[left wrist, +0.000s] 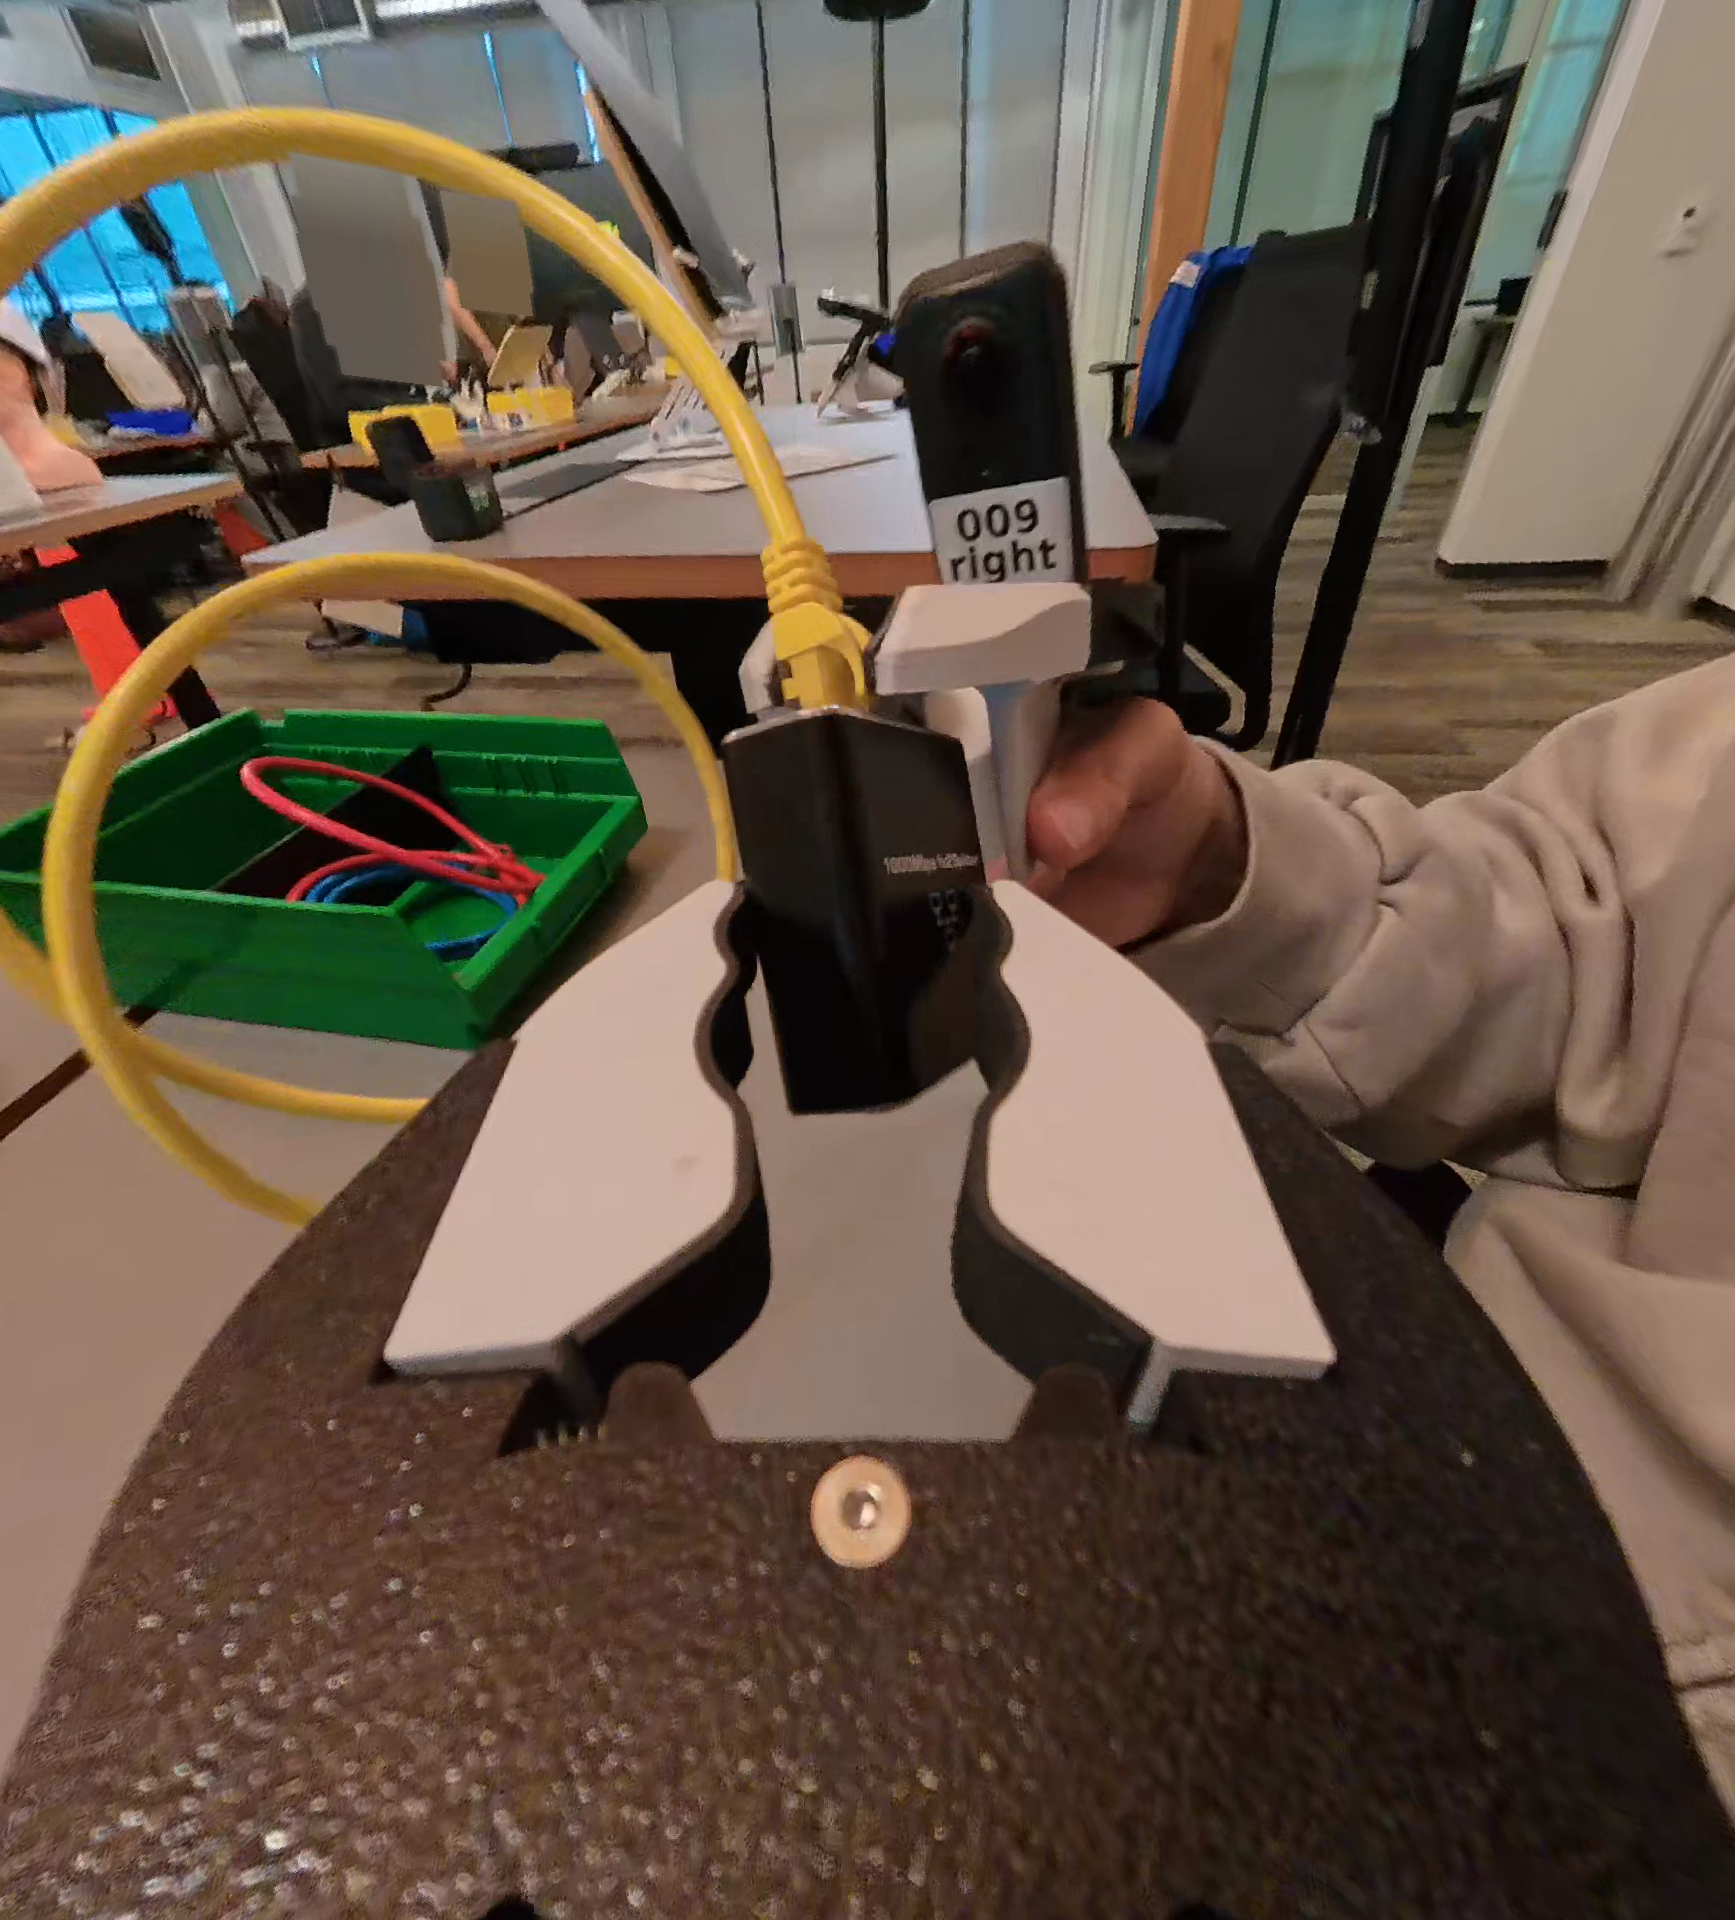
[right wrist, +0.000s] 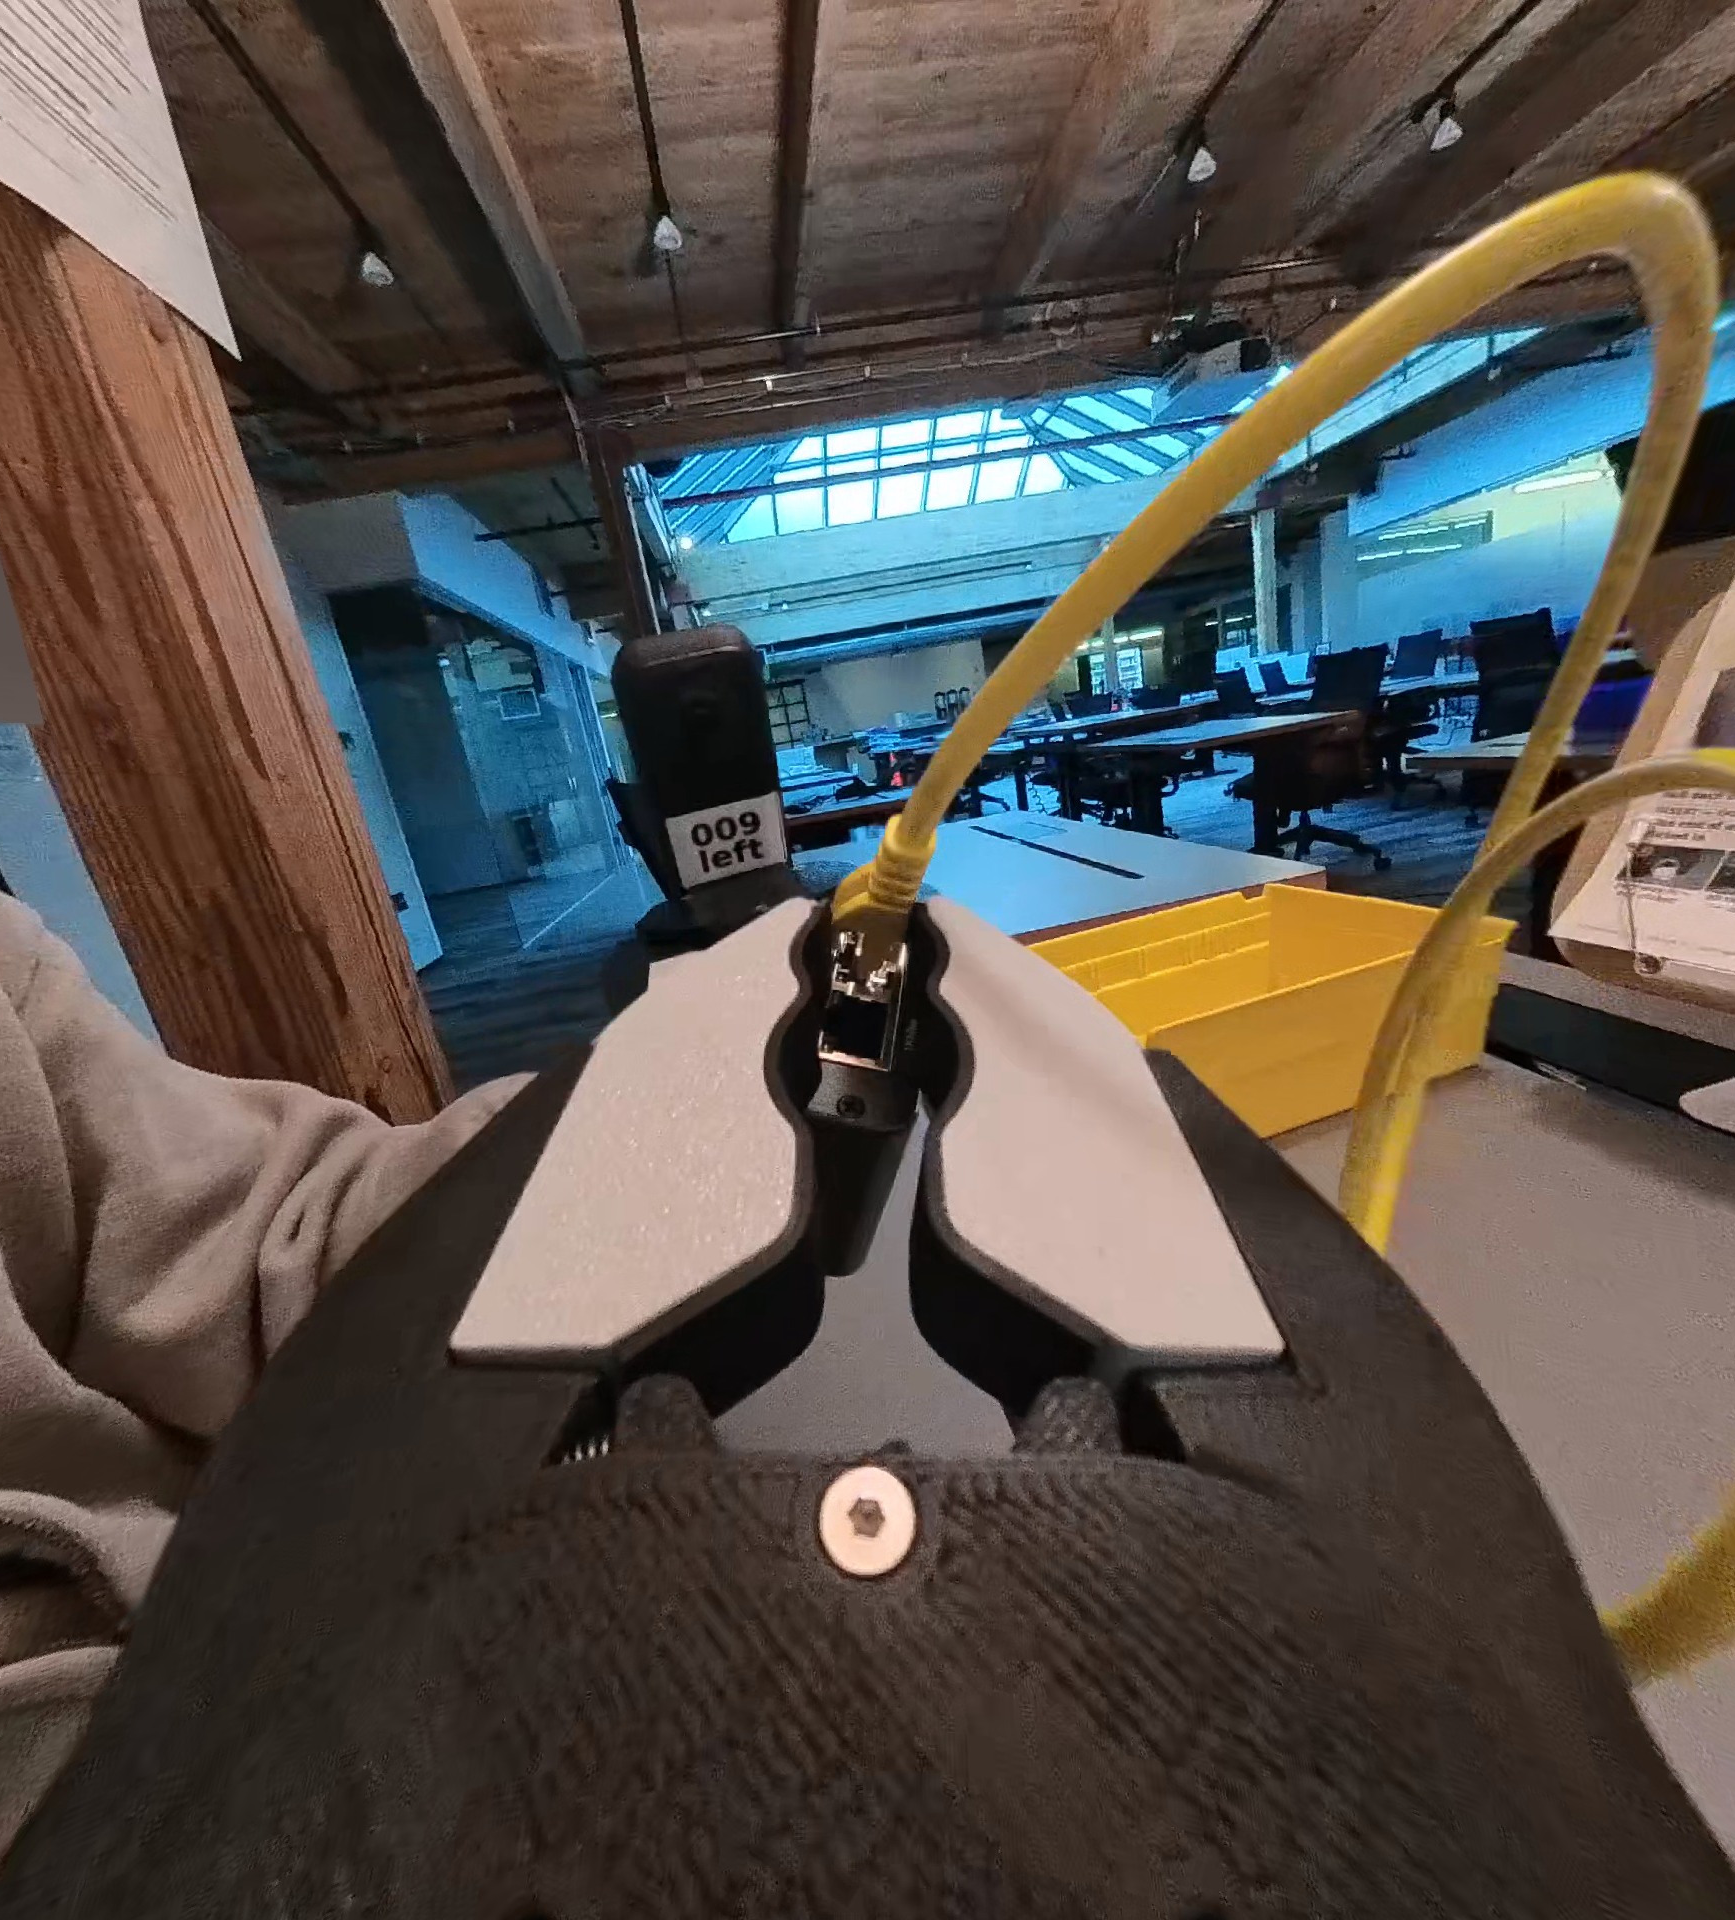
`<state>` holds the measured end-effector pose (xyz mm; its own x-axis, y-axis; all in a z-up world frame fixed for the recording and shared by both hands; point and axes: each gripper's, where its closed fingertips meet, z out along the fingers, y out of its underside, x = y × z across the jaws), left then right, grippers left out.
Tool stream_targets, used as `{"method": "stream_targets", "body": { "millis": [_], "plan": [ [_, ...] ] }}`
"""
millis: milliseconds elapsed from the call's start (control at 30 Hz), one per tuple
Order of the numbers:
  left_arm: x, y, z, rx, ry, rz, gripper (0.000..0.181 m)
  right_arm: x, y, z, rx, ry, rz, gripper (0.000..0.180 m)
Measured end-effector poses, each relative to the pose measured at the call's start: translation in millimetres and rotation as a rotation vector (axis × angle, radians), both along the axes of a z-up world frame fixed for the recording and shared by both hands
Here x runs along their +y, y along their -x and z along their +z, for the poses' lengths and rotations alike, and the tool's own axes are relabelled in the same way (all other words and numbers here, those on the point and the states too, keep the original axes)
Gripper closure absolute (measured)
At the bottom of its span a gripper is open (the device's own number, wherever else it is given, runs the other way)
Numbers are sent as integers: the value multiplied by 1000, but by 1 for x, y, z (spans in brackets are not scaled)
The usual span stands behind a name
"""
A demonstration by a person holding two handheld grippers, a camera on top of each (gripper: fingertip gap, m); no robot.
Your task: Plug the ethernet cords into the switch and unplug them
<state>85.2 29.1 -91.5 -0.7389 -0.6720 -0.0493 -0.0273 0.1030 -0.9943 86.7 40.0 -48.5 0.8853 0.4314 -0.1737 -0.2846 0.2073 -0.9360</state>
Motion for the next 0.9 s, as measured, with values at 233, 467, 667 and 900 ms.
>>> {"method": "stream_targets", "body": {
  "millis": [233,467,667,900],
  "plan": [
    [13,-17,-13,17,-211,262,110,10,-16,-10,28,80,-170,165],
    [20,-34,-16,-112,-346,566,98,10,-16,-2,191,15,-193,165],
    [22,-36,-11,-221,-373,657,104,13,-20,-10,258,40,-192,165],
    [24,-39,-19,-177,-467,613,105,13,-24,-15,275,70,-199,165]
  ]
}}
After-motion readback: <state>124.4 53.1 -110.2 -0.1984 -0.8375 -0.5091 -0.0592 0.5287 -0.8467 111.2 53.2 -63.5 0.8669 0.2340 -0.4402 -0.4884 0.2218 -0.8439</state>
